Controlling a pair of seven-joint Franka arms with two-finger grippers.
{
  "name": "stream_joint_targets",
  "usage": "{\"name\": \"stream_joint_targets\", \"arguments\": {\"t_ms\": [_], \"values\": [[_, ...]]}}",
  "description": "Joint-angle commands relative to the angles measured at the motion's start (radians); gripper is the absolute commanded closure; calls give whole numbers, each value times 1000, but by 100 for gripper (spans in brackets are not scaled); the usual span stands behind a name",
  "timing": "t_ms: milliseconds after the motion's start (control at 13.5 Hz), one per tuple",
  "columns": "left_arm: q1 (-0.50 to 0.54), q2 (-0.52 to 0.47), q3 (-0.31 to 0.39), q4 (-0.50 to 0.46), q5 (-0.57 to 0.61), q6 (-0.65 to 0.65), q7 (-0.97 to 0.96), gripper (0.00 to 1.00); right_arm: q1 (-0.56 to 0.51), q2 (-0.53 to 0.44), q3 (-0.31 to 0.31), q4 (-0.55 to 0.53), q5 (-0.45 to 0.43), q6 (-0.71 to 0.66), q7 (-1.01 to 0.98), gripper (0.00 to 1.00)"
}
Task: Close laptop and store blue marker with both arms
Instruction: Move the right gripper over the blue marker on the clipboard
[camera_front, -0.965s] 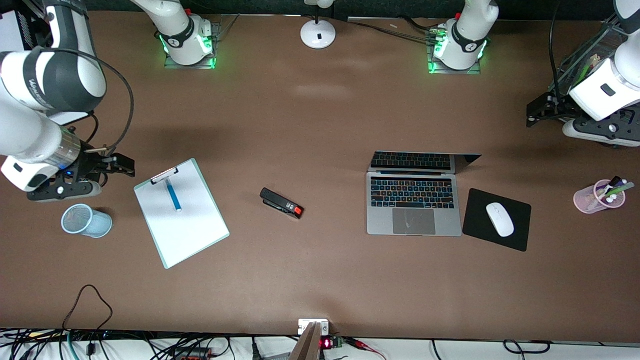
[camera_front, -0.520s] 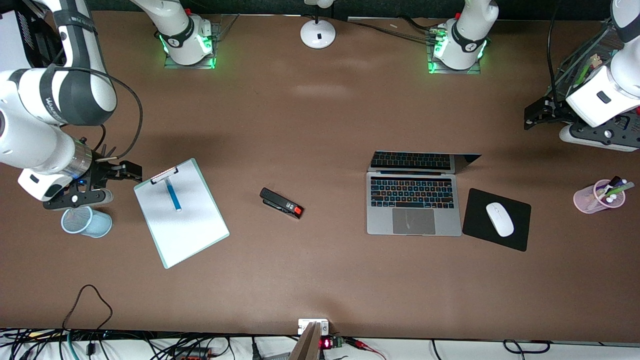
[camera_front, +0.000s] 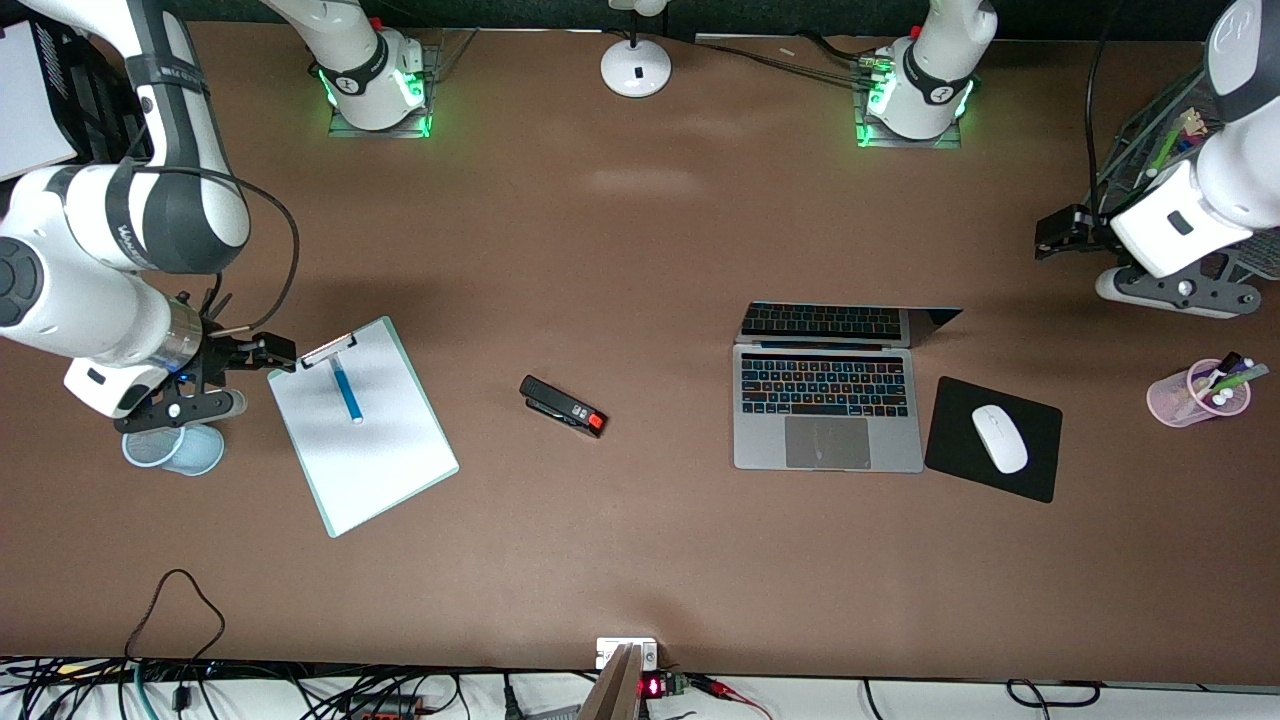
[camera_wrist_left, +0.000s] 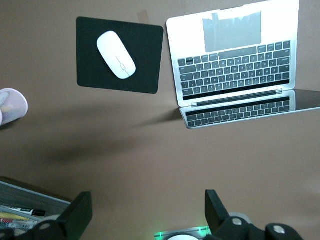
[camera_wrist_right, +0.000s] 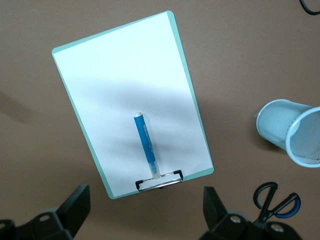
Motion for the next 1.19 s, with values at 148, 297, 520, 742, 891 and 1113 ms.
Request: {"name": "stream_joint_targets", "arguments": {"t_ms": [148, 297, 520, 742, 891, 1113], "values": [[-3, 15, 0, 29, -9, -55, -11, 54, -3, 44, -3, -2, 15, 47, -54, 0], [4, 17, 1, 29, -12, -66, -11, 68, -6, 60, -1, -2, 15, 61, -63, 0], [-4, 17, 0, 29, -14, -96, -43, 87, -10, 93, -3, -2, 15, 101, -138, 0], [-7, 17, -2, 27, -14, -110, -46, 98, -7, 116, -1, -2, 18, 110, -143, 0], [-10, 17, -2, 27, -18, -121, -51, 100, -1, 134, 0, -4, 18, 144, -169, 0], [-23, 15, -48, 27, -21, -182, -138, 100, -1, 172, 0, -8, 19, 208, -247, 8]]}}
